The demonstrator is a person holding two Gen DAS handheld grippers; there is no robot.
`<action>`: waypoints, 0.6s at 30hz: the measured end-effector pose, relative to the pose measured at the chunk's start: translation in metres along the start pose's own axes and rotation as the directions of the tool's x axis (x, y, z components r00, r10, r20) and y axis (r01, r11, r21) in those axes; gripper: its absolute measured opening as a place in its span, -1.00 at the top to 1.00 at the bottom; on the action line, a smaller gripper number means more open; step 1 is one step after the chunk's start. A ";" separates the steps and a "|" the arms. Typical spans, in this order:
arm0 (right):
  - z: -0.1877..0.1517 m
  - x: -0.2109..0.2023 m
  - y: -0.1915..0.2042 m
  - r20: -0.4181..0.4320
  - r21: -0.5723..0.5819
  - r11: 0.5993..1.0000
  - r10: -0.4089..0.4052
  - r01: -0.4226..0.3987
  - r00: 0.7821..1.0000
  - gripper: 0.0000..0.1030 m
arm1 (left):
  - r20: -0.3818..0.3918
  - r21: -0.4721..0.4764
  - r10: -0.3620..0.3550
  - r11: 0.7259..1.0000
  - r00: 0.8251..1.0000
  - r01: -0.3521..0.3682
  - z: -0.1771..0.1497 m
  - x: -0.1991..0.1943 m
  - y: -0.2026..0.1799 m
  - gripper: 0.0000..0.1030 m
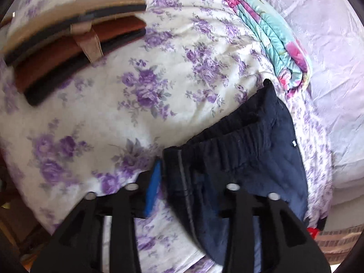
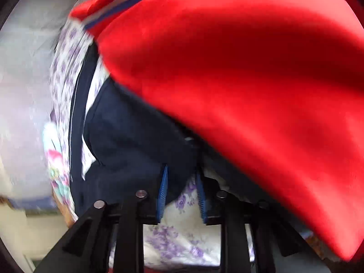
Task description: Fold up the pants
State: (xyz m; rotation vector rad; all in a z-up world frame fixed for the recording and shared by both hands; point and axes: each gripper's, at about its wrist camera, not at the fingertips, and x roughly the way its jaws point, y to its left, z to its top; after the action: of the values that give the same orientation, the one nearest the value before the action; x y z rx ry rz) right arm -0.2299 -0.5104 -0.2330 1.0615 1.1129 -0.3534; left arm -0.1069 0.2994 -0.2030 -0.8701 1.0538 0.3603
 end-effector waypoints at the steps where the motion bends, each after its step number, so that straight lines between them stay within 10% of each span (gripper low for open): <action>1: 0.002 -0.014 0.009 0.060 -0.048 0.997 -0.053 0.056 0.997 0.44 | 0.015 0.020 0.037 0.999 0.999 -0.037 0.002 -0.008 -0.001 -0.07; 5: -0.004 -0.041 0.073 0.228 -0.300 0.946 -0.054 0.123 0.972 0.39 | 0.117 0.078 0.069 0.994 0.991 -0.078 0.012 -0.043 -0.004 -0.11; 12: -0.027 0.057 0.173 -0.033 -0.558 0.829 0.025 -0.039 0.999 0.44 | 0.048 0.310 -0.058 0.950 0.997 0.041 -0.006 -0.017 -0.090 -0.38; 15: 0.008 0.094 0.152 -0.003 -0.470 0.878 -0.105 0.091 0.994 0.66 | 0.058 0.429 0.057 0.900 0.997 -0.076 -0.024 0.019 -0.112 -0.49; 16: 0.021 0.095 0.138 -0.014 -0.407 0.911 -0.087 0.074 0.996 1.00 | 0.063 0.441 0.121 0.887 0.991 -0.137 -0.027 0.031 -0.111 -0.48; 18: 0.039 0.082 0.127 -0.047 -0.284 0.959 -0.010 -0.004 0.999 1.00 | 0.046 0.437 0.142 0.887 0.989 -0.147 -0.024 0.039 -0.108 -0.48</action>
State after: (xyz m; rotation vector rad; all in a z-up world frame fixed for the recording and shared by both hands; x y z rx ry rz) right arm -0.0829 -0.4592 -0.2364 0.8168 1.1697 -0.1638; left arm -0.0338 0.2085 -0.1932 -0.3830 1.1342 0.2357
